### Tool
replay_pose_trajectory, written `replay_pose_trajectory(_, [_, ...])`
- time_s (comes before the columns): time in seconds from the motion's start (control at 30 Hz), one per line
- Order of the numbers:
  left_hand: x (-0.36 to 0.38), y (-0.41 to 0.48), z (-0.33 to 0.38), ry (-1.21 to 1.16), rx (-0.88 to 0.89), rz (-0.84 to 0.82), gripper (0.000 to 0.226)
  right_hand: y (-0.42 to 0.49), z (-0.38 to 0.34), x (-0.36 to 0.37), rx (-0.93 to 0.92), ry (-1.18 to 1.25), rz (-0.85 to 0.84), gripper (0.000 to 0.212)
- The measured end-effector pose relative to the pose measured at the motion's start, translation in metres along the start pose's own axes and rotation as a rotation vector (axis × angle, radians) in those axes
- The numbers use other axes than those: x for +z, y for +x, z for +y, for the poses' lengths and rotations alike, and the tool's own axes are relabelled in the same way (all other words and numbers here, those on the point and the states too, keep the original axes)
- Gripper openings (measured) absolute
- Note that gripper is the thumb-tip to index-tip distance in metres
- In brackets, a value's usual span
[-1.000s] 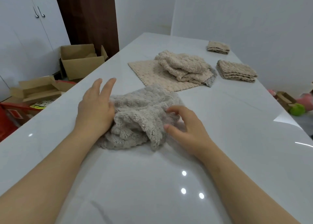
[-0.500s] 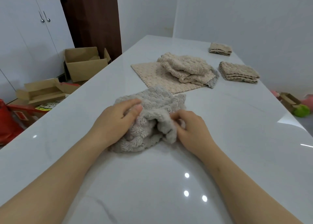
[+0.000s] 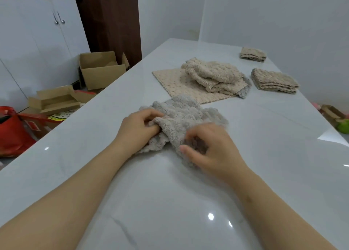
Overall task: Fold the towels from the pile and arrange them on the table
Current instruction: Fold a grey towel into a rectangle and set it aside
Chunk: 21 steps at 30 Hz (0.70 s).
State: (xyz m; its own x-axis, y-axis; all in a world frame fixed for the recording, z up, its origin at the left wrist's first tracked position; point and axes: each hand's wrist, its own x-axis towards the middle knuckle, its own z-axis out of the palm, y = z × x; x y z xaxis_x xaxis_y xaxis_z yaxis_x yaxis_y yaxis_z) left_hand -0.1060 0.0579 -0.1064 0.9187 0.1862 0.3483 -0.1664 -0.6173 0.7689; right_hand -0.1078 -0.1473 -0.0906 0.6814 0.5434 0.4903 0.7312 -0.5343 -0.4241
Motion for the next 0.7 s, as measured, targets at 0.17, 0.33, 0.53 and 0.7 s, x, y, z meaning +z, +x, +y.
replay_pose_trajectory(0.17, [-0.017,0.0,0.002,-0.151,-0.065,-0.134,0.033,-0.001,0.017,0.009,0.115,-0.111,-0.208,0.049])
replay_pose_trajectory(0.33, [-0.017,-0.011,0.01,0.329,0.071,-0.693,0.087,0.0,0.03,0.005,0.246,-0.207,-0.08,0.026])
replay_pose_trajectory(0.53, [-0.006,-0.012,0.013,0.258,0.155,-0.331,0.033,0.003,0.025,-0.014,0.326,-0.238,0.515,0.011])
replay_pose_trajectory(0.7, [0.0,-0.01,0.012,0.117,0.006,-0.186,0.028,-0.001,0.008,-0.004,0.079,-0.206,0.115,0.014])
